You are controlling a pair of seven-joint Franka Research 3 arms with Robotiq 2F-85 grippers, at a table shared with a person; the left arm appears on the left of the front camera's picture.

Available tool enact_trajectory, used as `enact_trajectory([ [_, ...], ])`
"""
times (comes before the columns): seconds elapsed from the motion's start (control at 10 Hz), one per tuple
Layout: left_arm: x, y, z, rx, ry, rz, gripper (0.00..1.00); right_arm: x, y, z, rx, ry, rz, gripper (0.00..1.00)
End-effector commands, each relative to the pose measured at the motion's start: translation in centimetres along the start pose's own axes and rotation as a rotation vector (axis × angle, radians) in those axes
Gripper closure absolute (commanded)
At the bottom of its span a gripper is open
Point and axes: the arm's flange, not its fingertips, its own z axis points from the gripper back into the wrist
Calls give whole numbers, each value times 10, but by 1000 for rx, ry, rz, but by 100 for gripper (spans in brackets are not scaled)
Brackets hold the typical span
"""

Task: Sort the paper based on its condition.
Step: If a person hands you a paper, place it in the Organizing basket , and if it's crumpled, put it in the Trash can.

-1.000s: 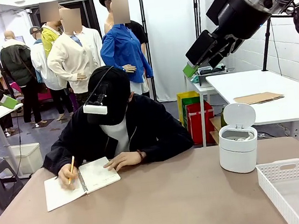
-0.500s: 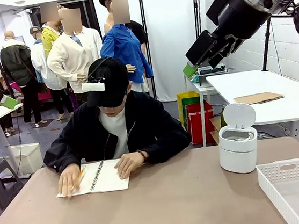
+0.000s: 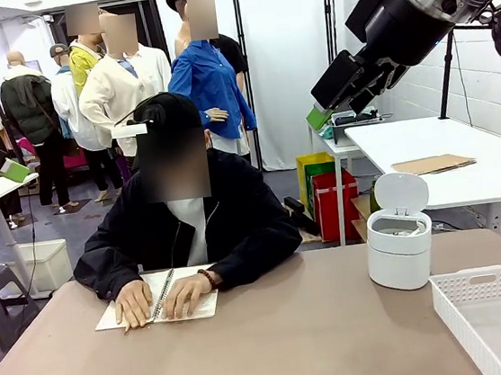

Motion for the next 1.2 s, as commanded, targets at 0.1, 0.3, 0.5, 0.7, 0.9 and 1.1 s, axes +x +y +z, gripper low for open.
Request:
enact_trajectory([
  [0.1, 0, 0, 0, -2, -1, 3, 0, 0, 0, 0, 2, -1, 1, 0],
  [0.3, 0, 0, 0, -2, -1, 3, 0, 0, 0, 0, 2, -1, 1, 0],
  [0.5, 0, 0, 0, -2, -1, 3, 0, 0, 0, 0, 2, -1, 1, 0],
  [0.7, 0, 0, 0, -2, -1, 3, 0, 0, 0, 0, 2, -1, 1, 0],
  [0.9, 0, 0, 0, -2, -1, 3, 0, 0, 0, 0, 2, -1, 1, 0],
  [1.1, 0, 0, 0, -2, -1, 3, 0, 0, 0, 0, 2, -1, 1, 0],
])
